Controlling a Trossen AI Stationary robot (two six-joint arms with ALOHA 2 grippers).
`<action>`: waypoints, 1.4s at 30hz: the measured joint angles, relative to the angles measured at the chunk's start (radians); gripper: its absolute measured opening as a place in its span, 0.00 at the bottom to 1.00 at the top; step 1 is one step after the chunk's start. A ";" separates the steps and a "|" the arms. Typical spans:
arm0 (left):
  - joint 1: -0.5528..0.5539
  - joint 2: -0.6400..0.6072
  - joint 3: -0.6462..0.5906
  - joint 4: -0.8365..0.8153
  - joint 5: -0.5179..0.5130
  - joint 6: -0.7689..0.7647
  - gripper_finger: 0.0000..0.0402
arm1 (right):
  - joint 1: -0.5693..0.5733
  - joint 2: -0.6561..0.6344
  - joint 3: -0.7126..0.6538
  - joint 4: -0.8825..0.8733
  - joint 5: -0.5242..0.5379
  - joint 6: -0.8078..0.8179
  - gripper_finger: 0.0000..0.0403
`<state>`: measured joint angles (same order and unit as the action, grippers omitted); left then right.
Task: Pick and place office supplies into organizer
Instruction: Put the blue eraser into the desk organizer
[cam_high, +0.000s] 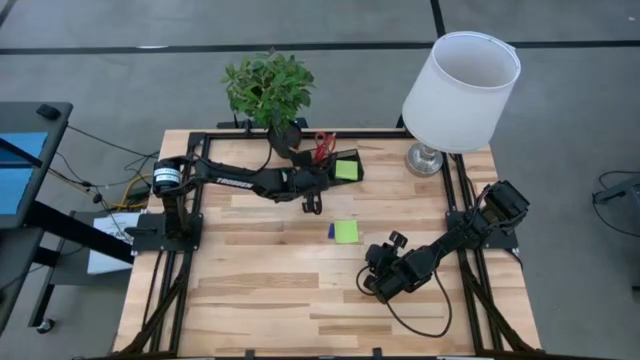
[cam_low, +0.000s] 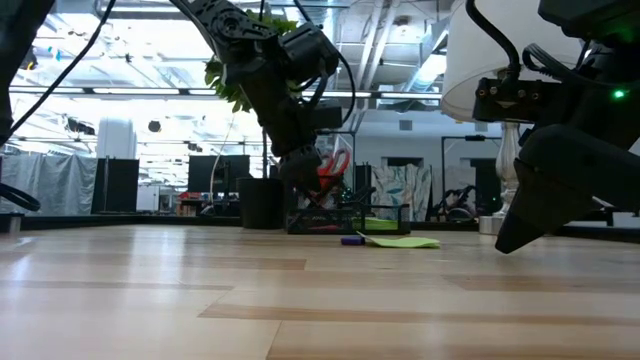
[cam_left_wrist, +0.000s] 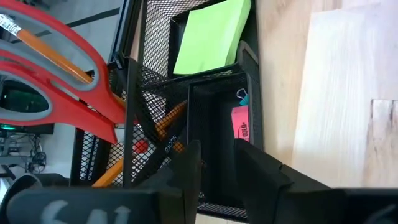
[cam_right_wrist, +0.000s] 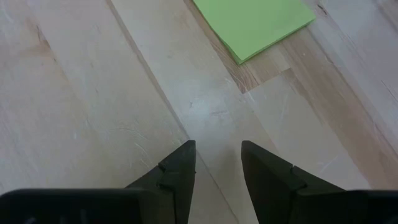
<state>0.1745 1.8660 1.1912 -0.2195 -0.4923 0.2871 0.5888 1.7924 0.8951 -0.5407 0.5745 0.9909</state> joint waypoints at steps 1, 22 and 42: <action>-0.002 0.000 0.000 0.000 0.000 0.000 0.23 | 0.000 0.000 0.000 0.000 0.000 0.000 0.31; -0.204 0.000 -0.050 0.051 0.503 -0.248 0.24 | 0.010 0.000 0.000 0.000 0.000 0.003 0.31; -0.217 0.001 -0.095 0.148 0.170 -0.868 0.24 | 0.013 0.000 0.000 0.000 0.002 -0.023 0.31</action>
<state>-0.0428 1.8668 1.0962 -0.0718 -0.3226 -0.5806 0.6022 1.7924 0.8951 -0.5411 0.5766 0.9676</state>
